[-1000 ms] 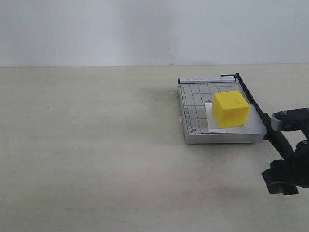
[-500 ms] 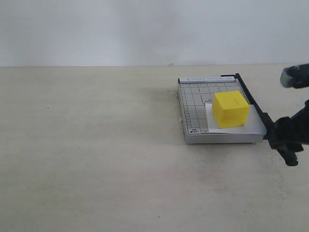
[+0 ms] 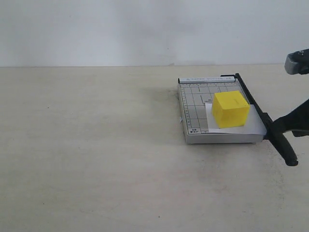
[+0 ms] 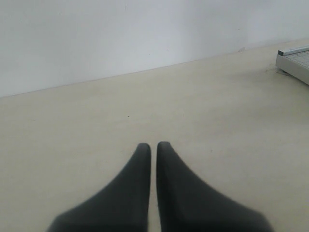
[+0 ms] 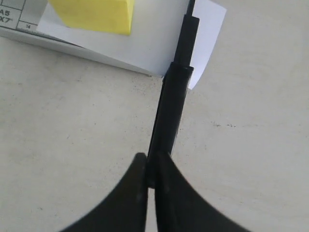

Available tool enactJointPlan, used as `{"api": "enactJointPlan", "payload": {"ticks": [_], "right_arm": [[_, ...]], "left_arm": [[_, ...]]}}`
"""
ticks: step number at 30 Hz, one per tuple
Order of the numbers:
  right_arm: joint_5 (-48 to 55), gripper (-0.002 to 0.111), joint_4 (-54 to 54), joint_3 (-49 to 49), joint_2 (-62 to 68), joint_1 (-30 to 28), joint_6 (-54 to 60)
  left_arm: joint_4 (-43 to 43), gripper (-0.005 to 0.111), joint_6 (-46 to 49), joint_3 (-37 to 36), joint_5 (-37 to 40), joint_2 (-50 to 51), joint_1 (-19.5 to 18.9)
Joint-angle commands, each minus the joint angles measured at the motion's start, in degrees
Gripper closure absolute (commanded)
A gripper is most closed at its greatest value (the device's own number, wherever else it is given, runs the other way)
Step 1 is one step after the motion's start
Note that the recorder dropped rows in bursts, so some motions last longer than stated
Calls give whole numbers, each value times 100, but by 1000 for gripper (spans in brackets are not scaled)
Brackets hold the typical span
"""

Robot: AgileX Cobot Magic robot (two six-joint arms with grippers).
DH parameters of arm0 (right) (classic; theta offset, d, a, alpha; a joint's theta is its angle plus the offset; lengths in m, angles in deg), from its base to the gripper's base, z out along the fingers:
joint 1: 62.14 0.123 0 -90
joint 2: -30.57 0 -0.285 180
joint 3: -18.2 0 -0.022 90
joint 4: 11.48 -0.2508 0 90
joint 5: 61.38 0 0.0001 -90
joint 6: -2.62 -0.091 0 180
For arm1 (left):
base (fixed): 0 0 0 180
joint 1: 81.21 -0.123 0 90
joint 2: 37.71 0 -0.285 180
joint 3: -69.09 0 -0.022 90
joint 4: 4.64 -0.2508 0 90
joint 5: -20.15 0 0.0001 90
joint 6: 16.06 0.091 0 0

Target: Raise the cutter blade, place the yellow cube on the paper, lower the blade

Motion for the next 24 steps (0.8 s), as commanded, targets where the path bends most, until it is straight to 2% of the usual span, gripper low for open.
{"api": "enactJointPlan", "payload": {"ticks": [1,8,24], "right_arm": [[-168,108,28,28,-52,5,-4],[-269,108,28,28,83,5,7],[-433,108,129,28,1463,5,128]], "left_arm": [[-6,102,-48,-22,-23,-22,-19],[-6,102,-48,-22,-23,-22,-19],[-6,102,-48,-22,-23,-22,-19]]}}
